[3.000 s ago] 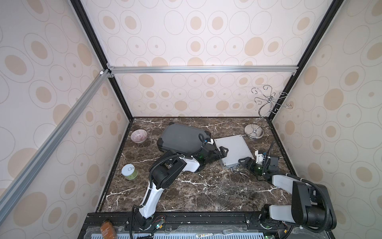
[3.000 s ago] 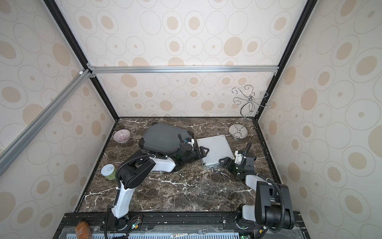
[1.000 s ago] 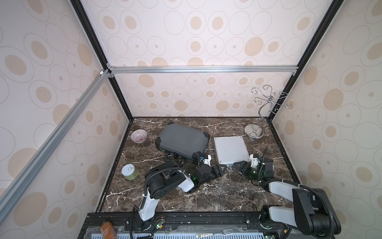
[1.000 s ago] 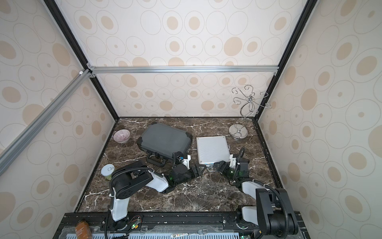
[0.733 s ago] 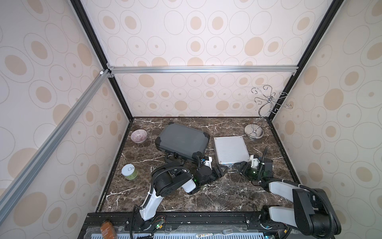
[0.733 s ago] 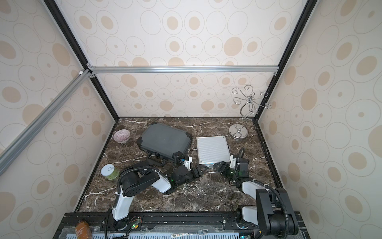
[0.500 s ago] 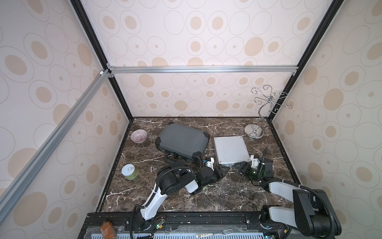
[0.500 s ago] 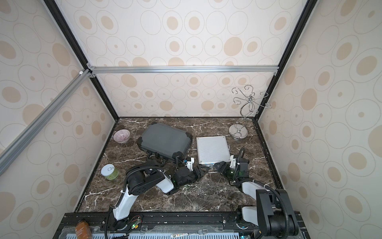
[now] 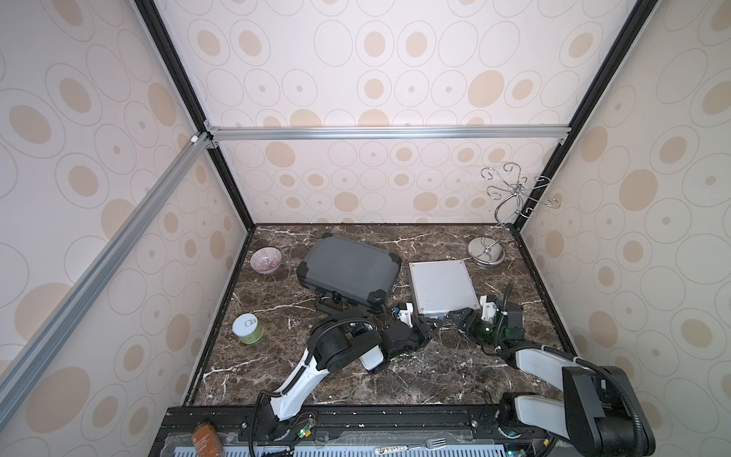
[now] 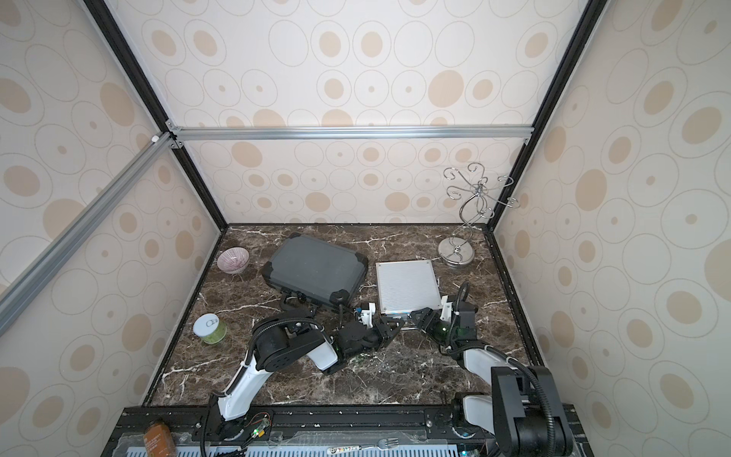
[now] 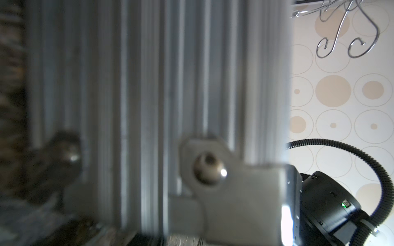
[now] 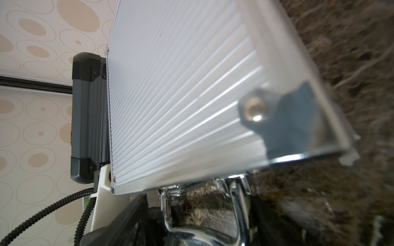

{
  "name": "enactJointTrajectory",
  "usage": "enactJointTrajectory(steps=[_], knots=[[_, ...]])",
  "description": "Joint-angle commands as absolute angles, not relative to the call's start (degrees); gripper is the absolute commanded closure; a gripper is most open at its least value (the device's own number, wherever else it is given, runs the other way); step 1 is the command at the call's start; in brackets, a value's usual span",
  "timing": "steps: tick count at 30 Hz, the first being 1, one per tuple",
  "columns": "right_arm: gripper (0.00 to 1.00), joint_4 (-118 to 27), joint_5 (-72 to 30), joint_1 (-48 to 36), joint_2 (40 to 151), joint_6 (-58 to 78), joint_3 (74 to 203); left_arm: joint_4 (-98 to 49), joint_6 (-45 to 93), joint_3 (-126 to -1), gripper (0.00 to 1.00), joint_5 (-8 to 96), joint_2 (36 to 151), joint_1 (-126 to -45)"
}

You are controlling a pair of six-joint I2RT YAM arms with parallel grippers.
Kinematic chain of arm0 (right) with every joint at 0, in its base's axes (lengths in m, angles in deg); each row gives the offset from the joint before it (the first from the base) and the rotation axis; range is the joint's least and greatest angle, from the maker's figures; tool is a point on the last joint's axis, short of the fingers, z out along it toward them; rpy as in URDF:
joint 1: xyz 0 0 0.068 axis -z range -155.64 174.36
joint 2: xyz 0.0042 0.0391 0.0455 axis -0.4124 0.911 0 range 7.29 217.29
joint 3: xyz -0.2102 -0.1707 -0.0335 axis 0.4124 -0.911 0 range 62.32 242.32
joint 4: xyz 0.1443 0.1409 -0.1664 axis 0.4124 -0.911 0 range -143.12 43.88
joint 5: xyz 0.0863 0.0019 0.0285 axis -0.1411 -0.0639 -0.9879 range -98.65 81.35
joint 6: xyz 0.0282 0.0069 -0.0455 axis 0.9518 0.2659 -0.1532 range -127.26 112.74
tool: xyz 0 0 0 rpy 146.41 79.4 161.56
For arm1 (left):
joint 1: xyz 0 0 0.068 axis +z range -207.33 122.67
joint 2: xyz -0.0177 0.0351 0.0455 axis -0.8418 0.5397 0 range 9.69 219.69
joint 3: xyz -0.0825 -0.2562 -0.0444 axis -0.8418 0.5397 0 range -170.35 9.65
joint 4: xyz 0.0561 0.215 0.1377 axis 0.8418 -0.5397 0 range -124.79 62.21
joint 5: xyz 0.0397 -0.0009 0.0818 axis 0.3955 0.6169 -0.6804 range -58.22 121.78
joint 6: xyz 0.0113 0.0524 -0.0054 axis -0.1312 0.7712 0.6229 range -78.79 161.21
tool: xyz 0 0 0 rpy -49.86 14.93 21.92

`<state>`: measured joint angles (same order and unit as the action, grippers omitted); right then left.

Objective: Open the poker set cases
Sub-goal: Pick up the poker set case from the center of the board.

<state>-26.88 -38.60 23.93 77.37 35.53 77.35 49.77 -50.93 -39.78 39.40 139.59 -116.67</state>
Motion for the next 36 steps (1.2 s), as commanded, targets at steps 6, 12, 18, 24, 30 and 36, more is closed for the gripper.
enactJointTrajectory(steps=[6, 12, 18, 24, 30, 36], knots=[[0.25, -27.21, -38.09, 23.44, 76.72, 35.36, 76.03, 48.14, -56.66, -41.09, 0.61, 39.96, 145.15, -117.19], [0.26, -27.43, -37.74, 23.44, 76.26, 35.19, 76.03, 50.11, -59.37, -40.48, 0.64, 40.86, 146.94, -117.21], [0.32, -28.06, -37.02, 23.46, 75.55, 35.10, 75.69, 49.92, -60.90, -38.06, 0.64, 41.01, 145.93, -117.25], [0.38, -29.31, -35.89, 23.46, 75.04, 35.18, 75.40, 48.96, -62.05, -37.29, 0.60, 41.41, 145.31, -117.28], [0.51, -27.74, -36.37, 23.45, 76.48, 36.63, 75.42, 48.06, -62.97, -36.85, 0.60, 41.54, 145.12, -117.37], [0.65, -24.88, -36.95, 23.43, 78.21, 38.85, 75.15, 48.14, -63.65, -35.99, 0.60, 41.10, 145.12, -117.54]])
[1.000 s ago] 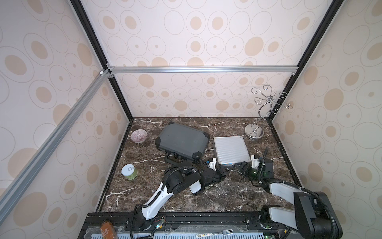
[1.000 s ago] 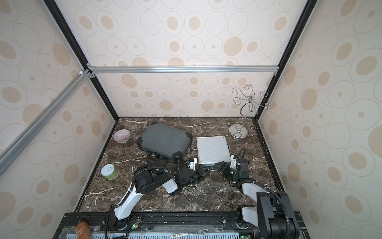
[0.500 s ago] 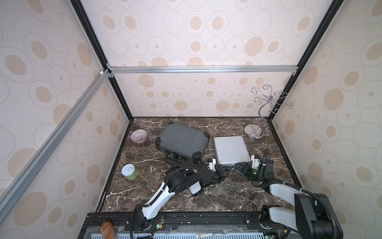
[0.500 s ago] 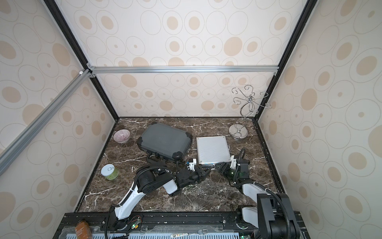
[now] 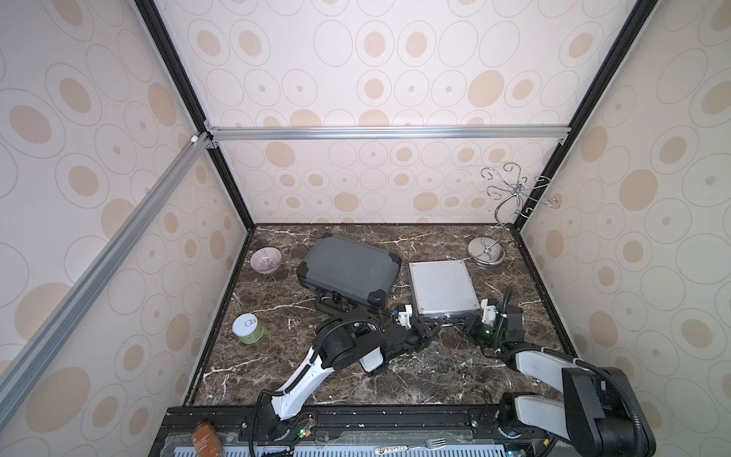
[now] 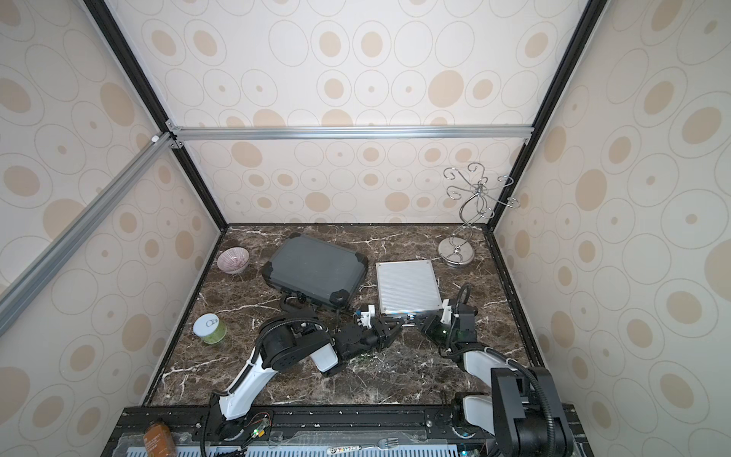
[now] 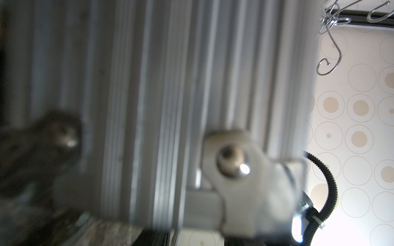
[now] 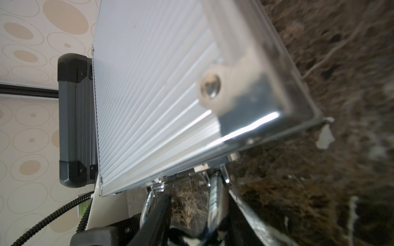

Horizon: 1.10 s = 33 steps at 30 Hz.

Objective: Open the poker set cases
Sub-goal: Pick up the poker set case from the center of the board.

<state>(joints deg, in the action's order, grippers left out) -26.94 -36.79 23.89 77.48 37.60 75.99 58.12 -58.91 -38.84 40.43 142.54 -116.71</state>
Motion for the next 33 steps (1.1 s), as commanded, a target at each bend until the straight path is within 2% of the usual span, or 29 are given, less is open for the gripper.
enactJointTrajectory(steps=[1, 11, 24, 33], knots=[[0.67, -24.70, -37.03, 23.47, 78.22, 39.03, 75.05, 48.23, -63.65, -35.95, 0.60, 41.02, 145.10, -117.54], [0.91, -24.99, -37.44, 23.39, 76.14, 39.94, 75.08, 48.50, -64.22, -36.55, 0.59, 40.75, 145.72, -117.63], [0.96, -28.71, -37.74, 23.41, 68.92, 40.20, 74.77, 49.21, -66.38, -36.83, 0.60, 39.56, 147.23, -117.66], [0.96, -26.75, -38.92, 23.37, 67.59, 41.43, 74.21, 49.05, -66.57, -38.43, 0.75, 39.52, 148.51, -117.63]])
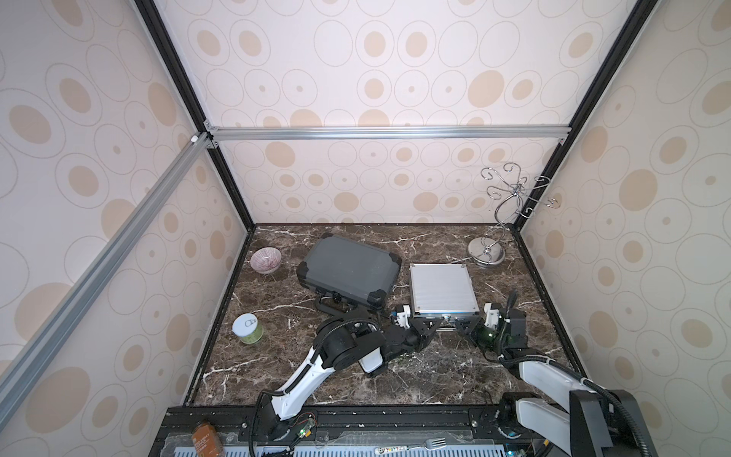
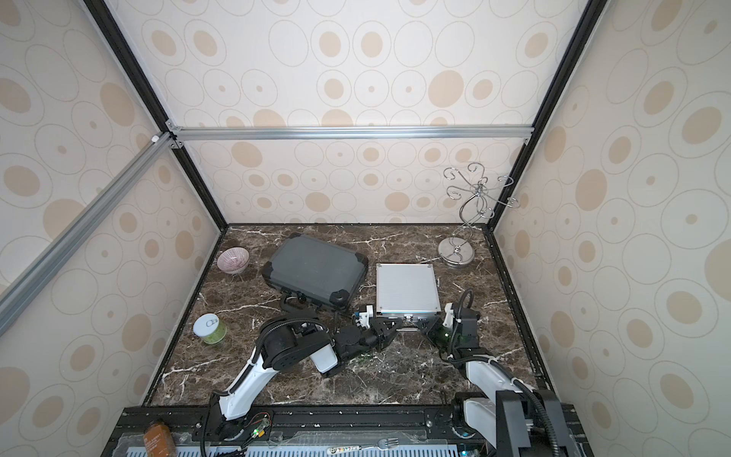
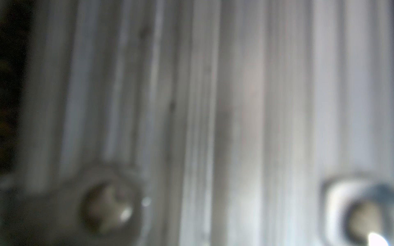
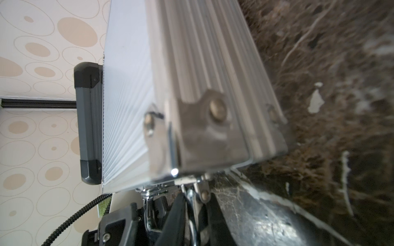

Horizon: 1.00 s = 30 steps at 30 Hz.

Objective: Open the poker set cases
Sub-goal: Pick up the poker set case from the center of the board.

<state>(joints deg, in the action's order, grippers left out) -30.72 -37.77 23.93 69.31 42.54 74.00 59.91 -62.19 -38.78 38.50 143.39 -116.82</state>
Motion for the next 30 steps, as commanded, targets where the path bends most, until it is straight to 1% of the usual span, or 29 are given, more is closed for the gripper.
enactJointTrajectory(steps=[1, 3, 8, 19, 21, 23, 27, 30], knots=[[0.96, -27.00, -38.85, 23.23, 67.22, 41.35, 74.27, 49.02, -66.43, -38.50, 0.77, 39.52, 148.55, -117.62], [0.96, -27.35, -38.62, 23.27, 66.34, 41.26, 74.27, 48.96, -66.37, -38.59, 0.79, 39.64, 148.62, -117.63], [0.96, -28.28, -39.06, 23.07, 65.32, 40.75, 74.30, 48.67, -66.05, -39.48, 0.81, 40.39, 149.26, -117.63], [0.96, -30.41, -38.64, 22.93, 63.45, 39.46, 74.62, 50.39, -66.71, -39.57, 0.99, 40.39, 149.59, -117.63], [0.93, -30.74, -38.44, 22.95, 63.34, 39.41, 74.63, 51.08, -66.96, -39.79, 1.00, 40.43, 149.61, -117.63], [0.82, -30.91, -38.10, 22.90, 63.19, 39.75, 74.39, 51.80, -67.78, -40.16, 1.00, 40.57, 149.77, -117.63], [0.47, -29.78, -37.91, 22.92, 63.45, 40.88, 73.35, 53.63, -69.52, -40.97, 1.00, 40.50, 149.32, -117.54], [0.32, -28.24, -38.47, 22.94, 63.79, 42.35, 72.49, 53.42, -69.54, -41.52, 1.00, 40.44, 147.97, -117.47]])
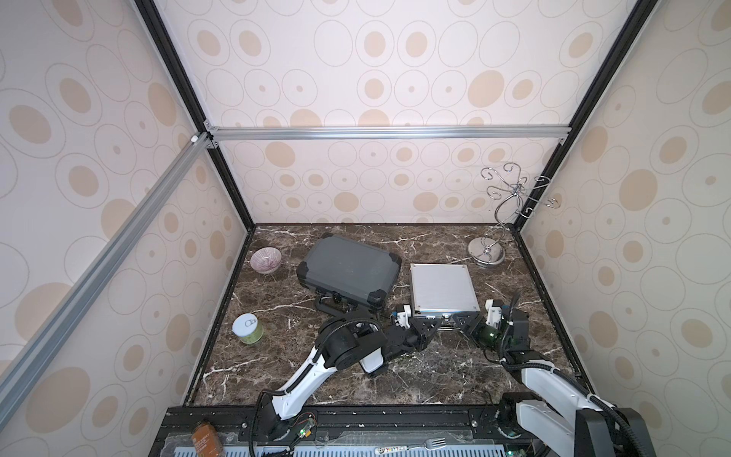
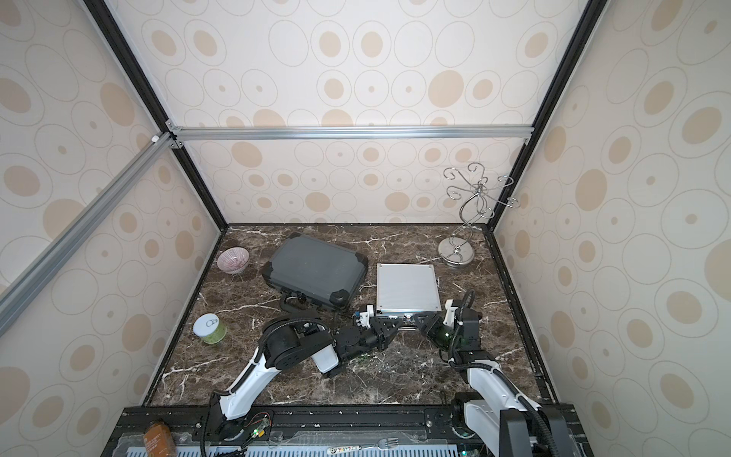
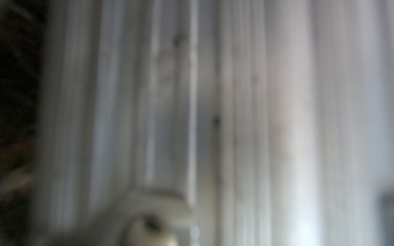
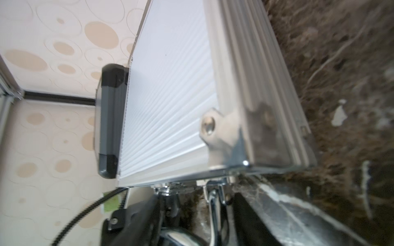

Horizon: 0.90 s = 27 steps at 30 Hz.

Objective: Open the poker set cases
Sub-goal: Pick up the poker set case from the center of the board.

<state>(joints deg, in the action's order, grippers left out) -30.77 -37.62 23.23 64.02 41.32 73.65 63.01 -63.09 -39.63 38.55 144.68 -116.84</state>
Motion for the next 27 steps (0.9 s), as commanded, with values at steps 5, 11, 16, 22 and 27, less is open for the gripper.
enactJointTrajectory(steps=[5, 11, 16, 22, 27], knots=[[0.15, -24.54, -39.83, 22.89, 64.32, 45.29, 70.93, 54.58, -70.92, -41.77, 1.00, 40.05, 146.55, -117.28], [0.06, -20.84, -41.61, 22.72, 65.41, 47.83, 70.06, 56.56, -73.21, -43.12, 1.00, 40.20, 145.68, -117.28], [0.05, -15.41, -42.39, 22.09, 68.00, 50.37, 70.01, 56.49, -73.70, -44.40, 1.00, 40.55, 144.36, -117.28], [0.05, -6.85, -42.71, 21.51, 72.61, 53.62, 69.75, 57.62, -75.31, -44.80, 1.00, 40.22, 143.81, -117.26], [0.05, -3.49, -43.27, 21.50, 75.28, 55.46, 69.93, 58.69, -76.21, -45.41, 1.00, 40.14, 142.96, -117.21]])
